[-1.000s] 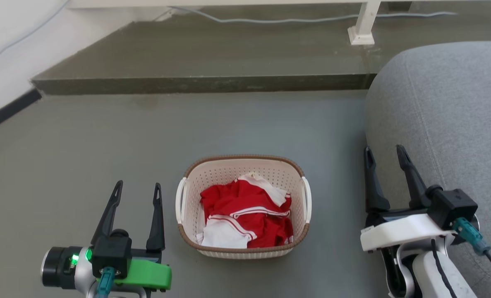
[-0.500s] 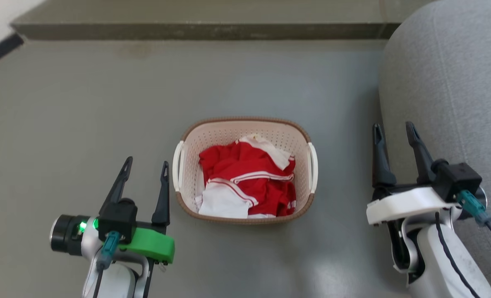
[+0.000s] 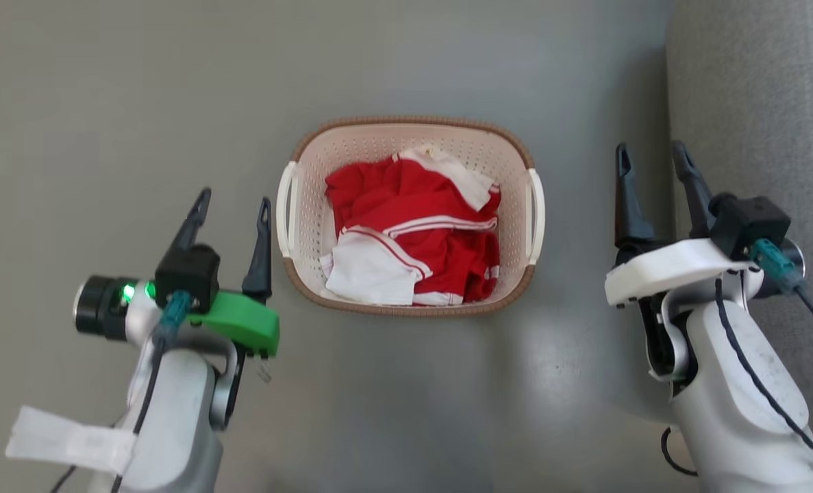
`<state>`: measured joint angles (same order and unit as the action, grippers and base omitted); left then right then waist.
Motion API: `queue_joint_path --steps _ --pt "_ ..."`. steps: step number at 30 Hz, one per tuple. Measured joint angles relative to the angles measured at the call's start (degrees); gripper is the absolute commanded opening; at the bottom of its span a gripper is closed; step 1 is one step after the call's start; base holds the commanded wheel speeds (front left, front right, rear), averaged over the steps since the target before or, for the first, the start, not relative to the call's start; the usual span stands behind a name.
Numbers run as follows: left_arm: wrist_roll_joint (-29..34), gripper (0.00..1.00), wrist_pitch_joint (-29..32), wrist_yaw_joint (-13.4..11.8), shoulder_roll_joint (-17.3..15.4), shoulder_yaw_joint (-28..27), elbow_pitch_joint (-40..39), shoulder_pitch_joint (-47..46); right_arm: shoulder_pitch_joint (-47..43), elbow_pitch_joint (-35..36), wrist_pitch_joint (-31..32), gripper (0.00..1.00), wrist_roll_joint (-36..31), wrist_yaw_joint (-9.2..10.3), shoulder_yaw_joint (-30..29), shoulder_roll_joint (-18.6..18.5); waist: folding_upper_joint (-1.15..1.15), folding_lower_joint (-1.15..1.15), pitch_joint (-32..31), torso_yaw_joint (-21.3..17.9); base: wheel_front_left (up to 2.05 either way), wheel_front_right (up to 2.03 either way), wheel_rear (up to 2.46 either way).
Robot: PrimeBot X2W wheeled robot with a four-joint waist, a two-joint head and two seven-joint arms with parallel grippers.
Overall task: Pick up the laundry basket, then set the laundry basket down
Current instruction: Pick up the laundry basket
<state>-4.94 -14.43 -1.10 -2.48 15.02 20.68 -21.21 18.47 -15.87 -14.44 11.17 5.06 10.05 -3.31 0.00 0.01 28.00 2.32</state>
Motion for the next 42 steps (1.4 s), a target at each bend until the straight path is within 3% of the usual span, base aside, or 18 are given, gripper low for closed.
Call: queue_joint_path --steps 15,30,42 --pt "-1.9 1.00 0.0 0.6 0.9 0.4 11.3 -12.2 11.5 -12.5 0.0 1.00 1.6 -0.10 -0.5 -0.1 0.00 0.00 12.2 0.5 0.00 0.00 0.00" --pt "-4.6 1.00 0.0 1.6 1.3 3.9 16.0 -24.7 22.9 -18.0 0.0 1.00 2.5 -0.75 0.4 -0.3 0.00 0.00 23.6 1.1 0.00 0.00 0.00" --pt "-6.0 1.00 0.0 1.6 1.4 6.4 20.1 -28.2 27.3 -20.9 0.0 1.00 3.5 -2.22 1.7 -0.5 0.00 0.00 30.3 1.6 0.00 0.00 0.00"
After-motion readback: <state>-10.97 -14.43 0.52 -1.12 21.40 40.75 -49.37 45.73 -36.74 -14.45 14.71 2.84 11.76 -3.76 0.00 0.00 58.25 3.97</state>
